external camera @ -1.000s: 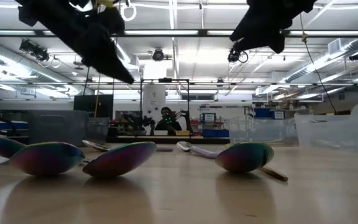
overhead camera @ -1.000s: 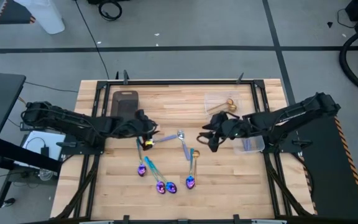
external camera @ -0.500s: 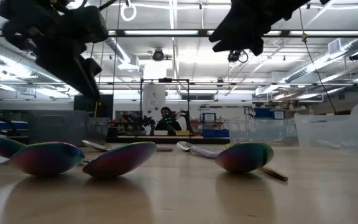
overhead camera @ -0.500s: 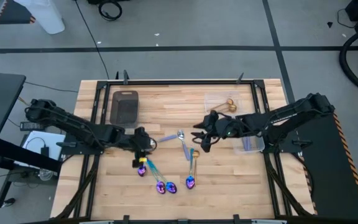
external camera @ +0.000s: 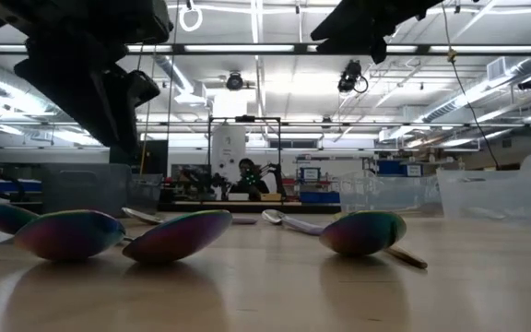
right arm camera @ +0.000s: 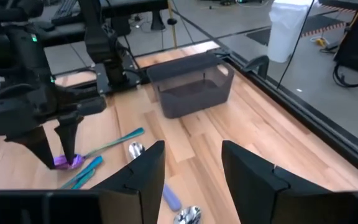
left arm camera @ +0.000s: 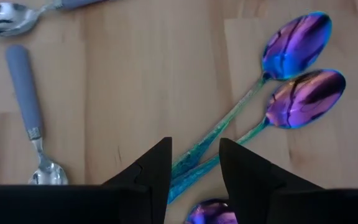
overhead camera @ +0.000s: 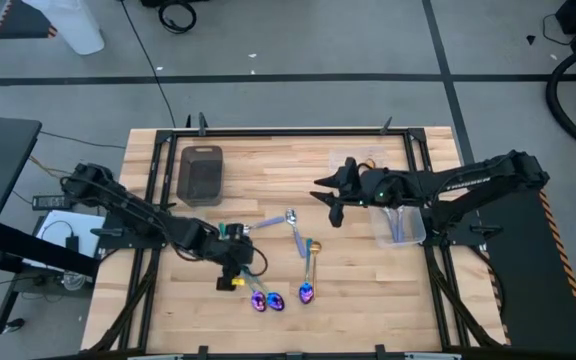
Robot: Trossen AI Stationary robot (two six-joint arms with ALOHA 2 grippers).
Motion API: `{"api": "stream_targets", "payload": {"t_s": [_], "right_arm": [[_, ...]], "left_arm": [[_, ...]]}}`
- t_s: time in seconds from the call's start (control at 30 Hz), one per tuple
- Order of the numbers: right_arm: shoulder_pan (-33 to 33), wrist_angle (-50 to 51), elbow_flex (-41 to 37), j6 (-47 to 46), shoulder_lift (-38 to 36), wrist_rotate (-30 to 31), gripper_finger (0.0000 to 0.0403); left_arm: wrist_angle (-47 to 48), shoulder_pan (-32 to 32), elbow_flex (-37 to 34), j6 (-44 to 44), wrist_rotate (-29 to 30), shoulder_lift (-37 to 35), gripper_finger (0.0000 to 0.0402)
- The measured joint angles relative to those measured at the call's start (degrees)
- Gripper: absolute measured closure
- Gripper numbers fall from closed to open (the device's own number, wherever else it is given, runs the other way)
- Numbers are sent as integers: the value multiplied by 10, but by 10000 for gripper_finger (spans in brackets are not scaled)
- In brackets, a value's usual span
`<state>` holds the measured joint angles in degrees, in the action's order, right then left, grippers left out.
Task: Sort silverware by color (type)
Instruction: Put the blue spoon into the black bin
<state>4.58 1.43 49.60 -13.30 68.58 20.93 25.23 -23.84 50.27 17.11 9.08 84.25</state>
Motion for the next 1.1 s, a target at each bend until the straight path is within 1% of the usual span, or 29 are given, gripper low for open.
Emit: {"api": "stream_targets", "payload": {"t_s": [0.3, 0.47, 0.7, 0.93, 1.03, 1.1], "right_arm": [[3, 18, 0, 0, 0, 0, 234], [2, 19, 0, 8, 0, 0, 234], [2, 22, 0, 10, 0, 0, 234], [2, 22, 0, 10, 0, 0, 234], [2, 22, 0, 13, 0, 0, 234], [2, 22, 0, 14, 0, 0, 234]], "left_arm": [[60, -13, 69, 2, -3, 69, 260], [111, -13, 95, 1, -17, 82, 260], [207, -15, 100, -7, -19, 79, 260], [319, -21, 99, -80, -19, 79, 260], [347, -20, 97, -104, -19, 79, 260], [350, -19, 90, -130, -19, 79, 260]]}}
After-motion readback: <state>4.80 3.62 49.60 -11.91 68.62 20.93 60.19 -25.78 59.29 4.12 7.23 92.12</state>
